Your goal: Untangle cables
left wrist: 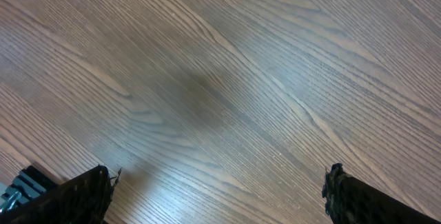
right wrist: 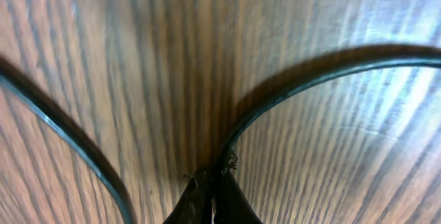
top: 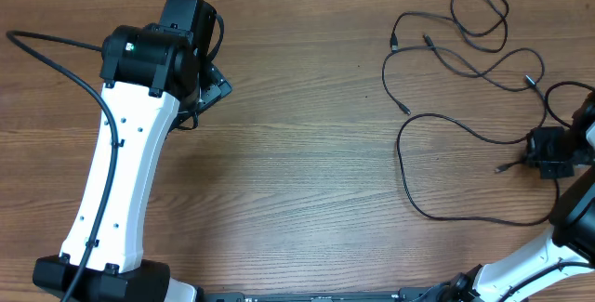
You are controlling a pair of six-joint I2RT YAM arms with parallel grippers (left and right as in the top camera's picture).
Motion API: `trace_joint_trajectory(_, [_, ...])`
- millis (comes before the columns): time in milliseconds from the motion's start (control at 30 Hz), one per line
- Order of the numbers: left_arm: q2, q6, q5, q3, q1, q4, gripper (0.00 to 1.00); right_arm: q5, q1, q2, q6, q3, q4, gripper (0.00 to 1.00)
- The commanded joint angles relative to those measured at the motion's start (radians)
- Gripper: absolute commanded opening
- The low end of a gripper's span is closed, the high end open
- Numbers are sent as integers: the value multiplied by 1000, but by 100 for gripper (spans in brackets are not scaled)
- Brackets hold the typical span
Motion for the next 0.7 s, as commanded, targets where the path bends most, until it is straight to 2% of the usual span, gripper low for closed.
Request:
trace_joint_trajectory(0, [8,18,4,-5,-2,8,100,-67,12,37,-95,-12,-3,4])
trace_joint_trajectory(200, [8,19,4,-5,-2,10,99,-96,77,37,-172,-12,1,4])
trace_joint_trajectory(433, [8,19,4,-5,-2,5,100,-41,188,37,-175,-12,15,4])
trace_joint_trajectory(667, [8,19,4,-5,-2,3,100,-2,235,37,-220,-12,-5,4])
